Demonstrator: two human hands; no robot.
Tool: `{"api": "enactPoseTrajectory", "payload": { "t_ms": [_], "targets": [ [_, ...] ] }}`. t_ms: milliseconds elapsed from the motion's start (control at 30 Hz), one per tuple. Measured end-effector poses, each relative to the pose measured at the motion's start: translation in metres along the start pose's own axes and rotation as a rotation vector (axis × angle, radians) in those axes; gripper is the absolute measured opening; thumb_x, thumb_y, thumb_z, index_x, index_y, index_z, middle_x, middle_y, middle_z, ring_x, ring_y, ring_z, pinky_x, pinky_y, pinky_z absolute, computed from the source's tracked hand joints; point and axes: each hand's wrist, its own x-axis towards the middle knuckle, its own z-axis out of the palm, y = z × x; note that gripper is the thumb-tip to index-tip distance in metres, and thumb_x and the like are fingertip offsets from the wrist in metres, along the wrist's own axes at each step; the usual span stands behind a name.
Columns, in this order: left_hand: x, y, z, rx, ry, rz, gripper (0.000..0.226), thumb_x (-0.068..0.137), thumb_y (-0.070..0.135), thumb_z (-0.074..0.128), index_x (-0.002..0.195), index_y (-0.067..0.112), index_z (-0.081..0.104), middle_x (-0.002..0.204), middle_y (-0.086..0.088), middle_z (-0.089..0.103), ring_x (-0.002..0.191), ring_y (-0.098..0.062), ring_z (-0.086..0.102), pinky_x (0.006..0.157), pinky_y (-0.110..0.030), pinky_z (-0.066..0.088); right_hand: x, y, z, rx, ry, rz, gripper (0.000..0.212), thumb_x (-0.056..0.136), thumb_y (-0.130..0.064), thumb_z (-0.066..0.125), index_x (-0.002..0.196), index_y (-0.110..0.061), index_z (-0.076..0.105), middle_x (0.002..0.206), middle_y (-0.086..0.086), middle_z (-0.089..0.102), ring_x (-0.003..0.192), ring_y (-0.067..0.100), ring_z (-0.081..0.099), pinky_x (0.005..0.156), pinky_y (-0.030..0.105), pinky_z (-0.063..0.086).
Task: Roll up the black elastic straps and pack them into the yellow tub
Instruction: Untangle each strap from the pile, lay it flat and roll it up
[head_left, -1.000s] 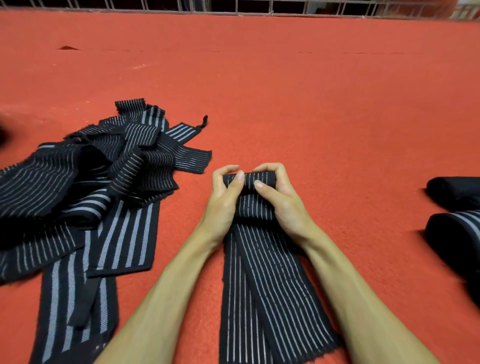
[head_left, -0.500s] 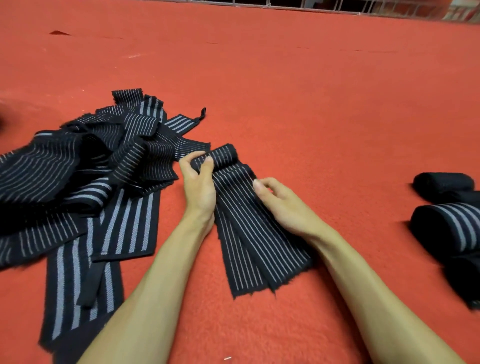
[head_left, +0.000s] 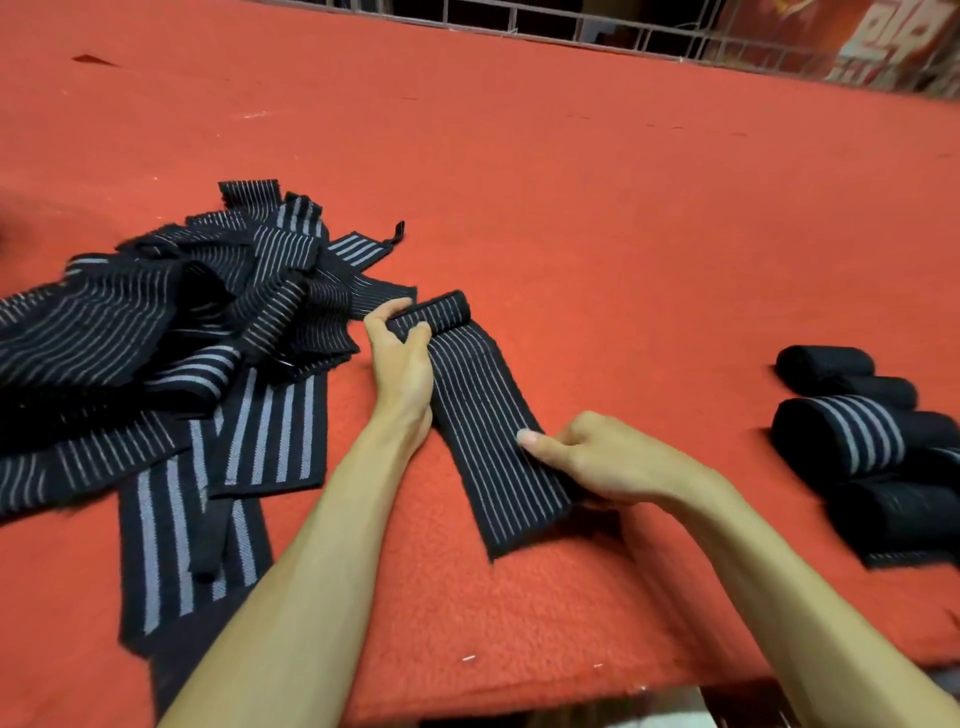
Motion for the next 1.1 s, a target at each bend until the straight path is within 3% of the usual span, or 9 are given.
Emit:
{"api": "enactPoseTrajectory", "payload": {
  "t_ms": [67,133,300,367,467,567,767,900,1100],
  "targets": [
    [-0.001,0.001,-0.003,0.012,-0.102,-0.04,0.029,0.096,0.002,0.047,0.115,0.024,0.048,0.093,-0.005,0.056,0.078,-0.016,0.054,0.076,-0.036,0.048,0.009,0.006,-0.005,-0.31,0.104,0.038,0.071,0.09,-0.07,0.033,0.055,-0.01,0.046,0.053,0.002,0.047,0.055,0.021,0.051,0.053,0.031,0.039],
    [-0.006,0.005,-0.003,-0.01,-0.211,-0.076,0.029,0.097,0.003,0.048,0.118,0.023,0.047,0.091,-0.004,0.06,0.071,-0.012,0.059,0.067,-0.031,0.051,0.02,0.013,-0.011,-0.326,0.279,0.039,0.078,0.082,-0.08,0.026,0.058,-0.01,0.052,0.058,0.005,0.053,0.068,0.029,0.057,0.065,0.035,0.047],
    [-0.009,-0.001,0.0,0.095,-0.417,-0.031,0.036,0.096,0.003,0.052,0.127,0.019,0.042,0.112,-0.01,0.058,0.094,-0.015,0.062,0.082,-0.032,0.055,0.071,0.011,-0.012,0.446,0.676,-0.193,0.046,0.098,-0.055,0.038,0.075,-0.022,0.061,0.059,-0.009,0.056,0.06,0.009,0.053,0.067,0.031,0.04],
    [-0.01,-0.005,-0.001,0.148,-0.486,0.008,0.035,0.096,0.001,0.052,0.125,0.019,0.044,0.11,-0.009,0.059,0.094,-0.012,0.062,0.083,-0.029,0.054,0.089,0.005,-0.008,0.642,0.632,-0.21,0.044,0.097,-0.058,0.037,0.086,-0.023,0.06,0.071,-0.009,0.06,0.067,0.011,0.057,0.07,0.039,0.045],
    [-0.01,-0.008,-0.002,0.232,-0.545,0.09,0.033,0.096,-0.002,0.052,0.12,0.019,0.045,0.107,-0.006,0.057,0.094,-0.01,0.058,0.083,-0.026,0.051,0.098,-0.001,0.004,0.569,0.522,-0.248,0.054,0.096,-0.06,0.032,0.094,-0.015,0.062,0.089,-0.002,0.065,0.086,0.016,0.06,0.085,0.042,0.046],
    [-0.011,-0.011,0.0,0.289,-0.571,0.137,0.033,0.097,-0.003,0.048,0.115,0.024,0.041,0.104,-0.001,0.052,0.09,-0.001,0.055,0.08,-0.019,0.047,0.099,0.005,0.01,0.626,0.49,-0.307,0.054,0.092,-0.063,0.033,0.086,-0.015,0.056,0.079,-0.009,0.058,0.075,0.009,0.053,0.081,0.045,0.045],
    [-0.015,-0.014,0.003,0.339,-0.631,0.154,0.035,0.087,0.021,0.052,0.117,0.032,0.036,0.107,0.002,0.05,0.094,-0.001,0.055,0.083,-0.022,0.048,0.099,0.011,0.011,0.796,0.426,-0.392,0.012,0.101,-0.039,0.042,0.094,-0.03,0.046,0.087,-0.012,0.055,0.078,0.002,0.053,0.079,0.034,0.044],
    [-0.019,-0.008,0.008,0.217,-0.575,0.058,0.035,0.092,0.035,0.057,0.121,0.03,0.037,0.103,0.003,0.057,0.086,0.003,0.061,0.075,-0.016,0.049,0.097,0.01,0.011,0.865,0.385,-0.453,0.018,0.087,-0.042,0.042,0.1,-0.03,0.042,0.094,-0.009,0.054,0.082,0.005,0.054,0.078,0.029,0.044],
    [-0.026,-0.004,0.012,0.24,-0.5,0.078,0.028,0.101,0.034,0.029,0.122,0.017,0.038,0.099,0.006,0.056,0.075,0.012,0.058,0.068,-0.008,0.045,0.088,0.003,0.008,0.927,0.398,-0.562,0.021,0.078,-0.022,0.04,0.099,-0.027,0.04,0.085,-0.007,0.05,0.071,0.001,0.048,0.066,0.02,0.041]
  ]
}}
